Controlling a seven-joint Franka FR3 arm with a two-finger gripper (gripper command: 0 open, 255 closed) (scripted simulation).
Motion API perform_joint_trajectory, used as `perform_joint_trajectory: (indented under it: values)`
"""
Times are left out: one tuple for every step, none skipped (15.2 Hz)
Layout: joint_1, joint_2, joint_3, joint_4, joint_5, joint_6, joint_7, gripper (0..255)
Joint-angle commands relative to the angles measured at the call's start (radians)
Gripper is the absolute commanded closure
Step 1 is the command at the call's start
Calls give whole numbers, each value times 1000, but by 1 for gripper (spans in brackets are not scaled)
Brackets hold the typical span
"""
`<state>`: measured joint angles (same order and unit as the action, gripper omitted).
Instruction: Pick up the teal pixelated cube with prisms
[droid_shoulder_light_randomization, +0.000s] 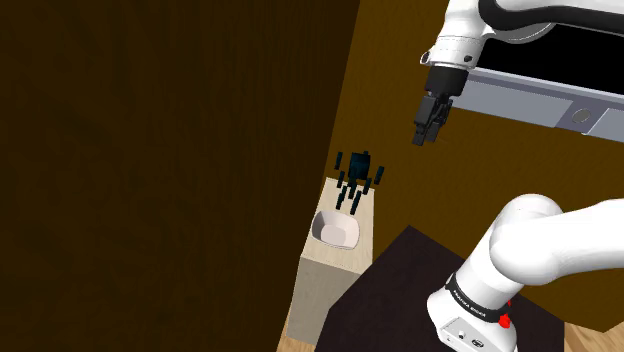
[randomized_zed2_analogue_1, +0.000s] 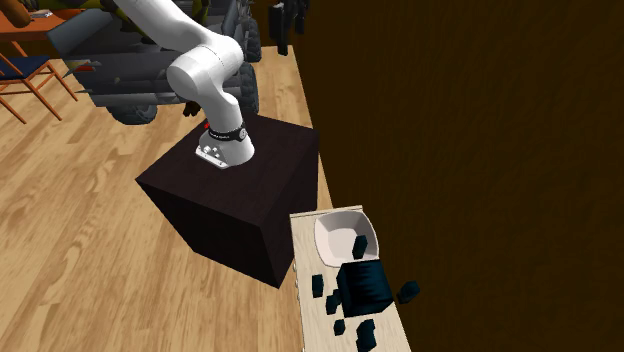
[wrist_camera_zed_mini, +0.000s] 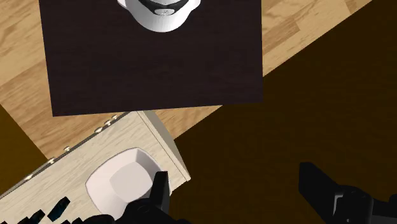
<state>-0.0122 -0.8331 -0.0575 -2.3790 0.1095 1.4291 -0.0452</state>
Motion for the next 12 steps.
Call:
perform_joint_trajectory:
  values:
    - [0, 0, 0, 0, 0, 0, 0, 0]
    - [-3, 21, -9, -8, -11, 30, -15, 0]
    - [-7, 42, -19, -15, -21, 60, -29, 0]
    - [-10, 65, -29, -20, -31, 90, -43, 0]
    - [-13, 90, -38, -25, -41, 120, -57, 0]
    - [-16, 115, -48, -27, -50, 149, -70, 0]
    - [-19, 141, -57, -29, -58, 179, -83, 0]
    - [-21, 169, -67, -29, -66, 209, -96, 0]
    - [-24, 197, -76, -28, -73, 238, -109, 0]
    - [-26, 226, -86, -25, -79, 267, -122, 0]
    - [-28, 256, -96, -22, -85, 295, -135, 0]
    - [-30, 287, -105, -16, -90, 323, -148, 0]
